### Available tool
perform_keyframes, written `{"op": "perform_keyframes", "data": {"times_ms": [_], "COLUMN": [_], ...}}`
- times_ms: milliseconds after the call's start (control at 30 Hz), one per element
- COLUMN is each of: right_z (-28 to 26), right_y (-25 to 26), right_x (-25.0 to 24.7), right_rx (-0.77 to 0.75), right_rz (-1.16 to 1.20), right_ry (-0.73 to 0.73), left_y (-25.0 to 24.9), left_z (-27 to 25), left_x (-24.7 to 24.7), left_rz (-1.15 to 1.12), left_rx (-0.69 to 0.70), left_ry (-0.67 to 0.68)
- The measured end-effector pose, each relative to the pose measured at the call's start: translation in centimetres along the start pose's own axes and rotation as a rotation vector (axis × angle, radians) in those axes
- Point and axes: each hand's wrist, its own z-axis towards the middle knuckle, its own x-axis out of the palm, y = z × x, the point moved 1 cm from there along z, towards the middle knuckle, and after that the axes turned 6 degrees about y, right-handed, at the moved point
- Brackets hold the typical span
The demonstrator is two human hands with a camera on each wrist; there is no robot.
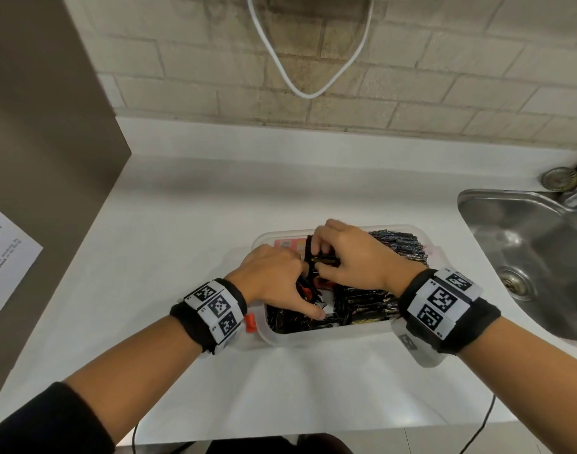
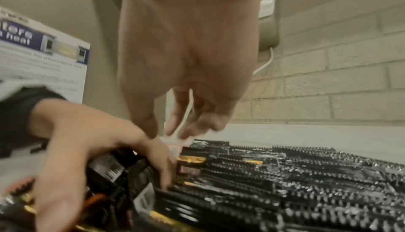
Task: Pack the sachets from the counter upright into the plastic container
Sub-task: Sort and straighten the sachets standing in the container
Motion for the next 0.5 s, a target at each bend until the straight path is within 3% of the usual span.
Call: {"op": "perform_keyframes", "data": {"times_ms": [100,200,367,500], "right_z": [-0.5,-0.3,0.1,-0.5], "right_y": [0.6,1.3,2.0,1.6], "right_x": [0.4,1.0,2.0,1.5], "right_rx": [0.083,0.139,0.17,0.19], "right_rz": [0.107,0.084,0.061,0.192], "right_ry": [0.222,0.322,0.324,0.291], "left_y": [0.0,0.0,0.2,0.6], "left_z": [-0.1,-0.1,-0.1,0.4], "left_x": [-0.2,-0.3,-0.5,-1.2], "left_rz": [-0.004,-0.027,-0.133,-0.235], "left_rx": [0.005,0.017,0.054,0.083], "left_ry": [0.03,0.02,-0.009,0.044]}}
